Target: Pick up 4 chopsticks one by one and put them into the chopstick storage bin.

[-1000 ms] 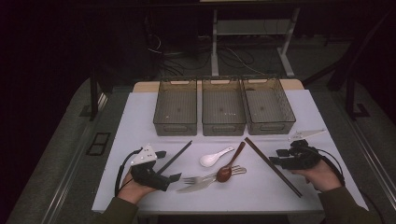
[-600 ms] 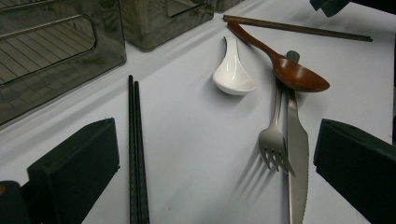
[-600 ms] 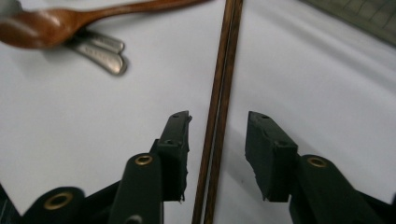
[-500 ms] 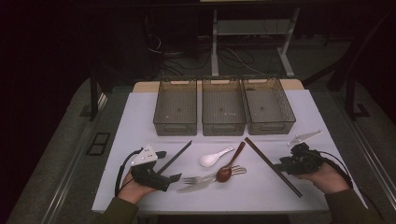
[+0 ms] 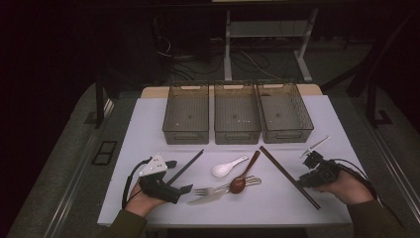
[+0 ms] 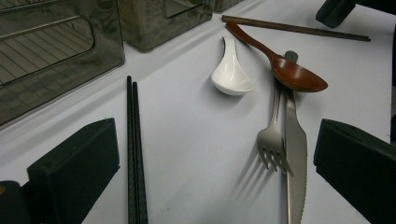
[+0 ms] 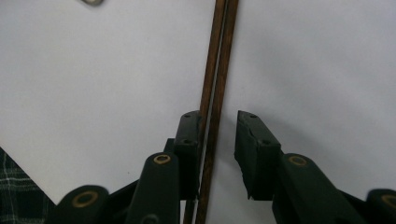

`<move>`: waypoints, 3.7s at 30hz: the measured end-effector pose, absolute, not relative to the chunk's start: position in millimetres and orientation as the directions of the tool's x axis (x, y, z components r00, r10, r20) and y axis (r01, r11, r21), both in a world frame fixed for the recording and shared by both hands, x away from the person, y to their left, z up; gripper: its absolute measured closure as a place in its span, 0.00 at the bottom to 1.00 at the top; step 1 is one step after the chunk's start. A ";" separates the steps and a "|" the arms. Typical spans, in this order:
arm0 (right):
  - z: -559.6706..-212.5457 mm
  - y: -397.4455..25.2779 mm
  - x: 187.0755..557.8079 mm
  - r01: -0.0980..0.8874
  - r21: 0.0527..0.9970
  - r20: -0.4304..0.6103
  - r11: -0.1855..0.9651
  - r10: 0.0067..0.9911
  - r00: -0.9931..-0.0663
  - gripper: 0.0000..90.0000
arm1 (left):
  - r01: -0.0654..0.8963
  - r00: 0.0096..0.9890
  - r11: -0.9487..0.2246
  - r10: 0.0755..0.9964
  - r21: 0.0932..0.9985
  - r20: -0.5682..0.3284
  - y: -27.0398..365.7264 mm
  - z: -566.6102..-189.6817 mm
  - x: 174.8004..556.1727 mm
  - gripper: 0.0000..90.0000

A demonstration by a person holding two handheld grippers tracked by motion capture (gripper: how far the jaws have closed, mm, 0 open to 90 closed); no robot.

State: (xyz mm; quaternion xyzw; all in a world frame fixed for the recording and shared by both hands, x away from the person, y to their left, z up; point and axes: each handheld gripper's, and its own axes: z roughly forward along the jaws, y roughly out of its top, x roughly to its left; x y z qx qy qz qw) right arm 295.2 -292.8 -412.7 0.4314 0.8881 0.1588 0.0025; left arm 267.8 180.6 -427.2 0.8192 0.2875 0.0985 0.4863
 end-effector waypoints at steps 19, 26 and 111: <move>-419.4 -283.1 301.9 0.754 0.204 0.095 0.624 0.754 -0.650 0.86 | 0.374 0.815 -0.364 0.568 0.853 -0.115 180.4 -427.3 267.8 0.00; -420.5 -280.3 304.5 0.751 0.193 0.077 0.631 0.753 -0.653 0.90 | 0.372 0.816 -0.365 0.567 0.854 -0.114 180.3 -427.3 267.8 0.00; -405.3 -314.3 289.1 0.726 0.570 0.201 0.385 0.791 -0.578 0.94 | 0.371 0.819 -0.372 0.562 0.851 -0.111 176.9 -429.3 269.6 0.00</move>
